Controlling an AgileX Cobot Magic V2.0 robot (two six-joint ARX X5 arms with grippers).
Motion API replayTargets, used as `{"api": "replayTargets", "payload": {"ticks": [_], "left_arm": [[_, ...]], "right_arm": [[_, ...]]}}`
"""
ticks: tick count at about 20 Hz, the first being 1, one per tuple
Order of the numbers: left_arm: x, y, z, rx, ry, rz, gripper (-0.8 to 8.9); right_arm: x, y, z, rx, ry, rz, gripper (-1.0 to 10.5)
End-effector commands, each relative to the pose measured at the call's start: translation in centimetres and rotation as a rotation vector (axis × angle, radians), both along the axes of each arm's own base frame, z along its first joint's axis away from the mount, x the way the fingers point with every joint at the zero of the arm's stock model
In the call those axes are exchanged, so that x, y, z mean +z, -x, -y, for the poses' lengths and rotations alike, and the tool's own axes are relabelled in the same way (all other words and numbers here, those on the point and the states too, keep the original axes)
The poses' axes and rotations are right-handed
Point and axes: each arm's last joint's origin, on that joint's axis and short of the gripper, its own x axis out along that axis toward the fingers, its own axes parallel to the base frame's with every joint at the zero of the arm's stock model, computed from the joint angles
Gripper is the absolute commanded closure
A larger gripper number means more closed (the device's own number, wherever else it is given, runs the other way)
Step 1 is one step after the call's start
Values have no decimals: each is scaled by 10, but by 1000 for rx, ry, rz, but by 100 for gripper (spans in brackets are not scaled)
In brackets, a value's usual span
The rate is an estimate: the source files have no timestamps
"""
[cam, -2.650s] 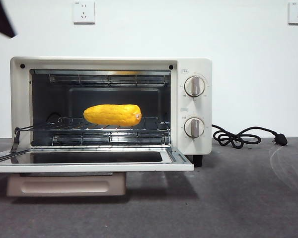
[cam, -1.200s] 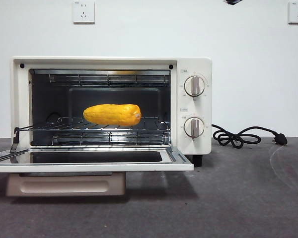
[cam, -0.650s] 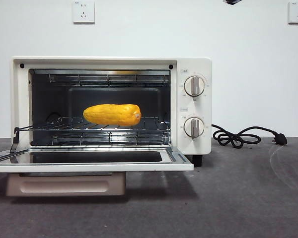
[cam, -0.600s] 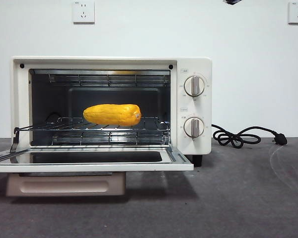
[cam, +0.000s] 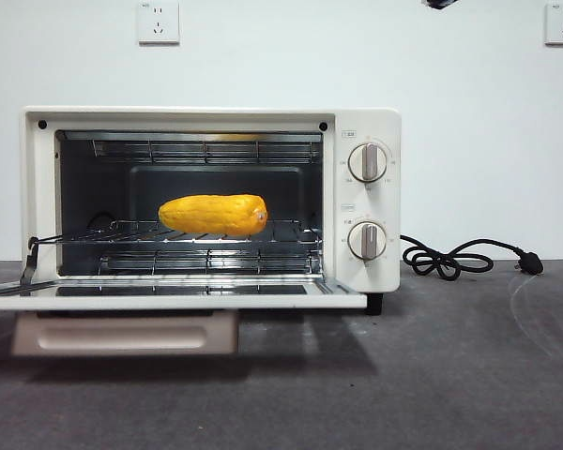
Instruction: Take the corn from the table,put the corn in the oven
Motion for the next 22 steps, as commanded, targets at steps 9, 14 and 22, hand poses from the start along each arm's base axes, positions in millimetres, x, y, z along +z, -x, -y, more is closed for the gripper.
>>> {"api": "replayTargets", "payload": {"ticks": [9, 14, 22], "left_arm": [[80, -24, 0, -2, 122, 264, 822], [108, -37, -2, 19, 115, 336, 822], [128, -47, -4, 38, 108, 409, 821]], "right_arm": [[0, -2, -1, 7, -2, 5, 958], [0, -1, -1, 7, -2, 5, 958], [0, -2, -1, 7, -2, 5, 958]]}}
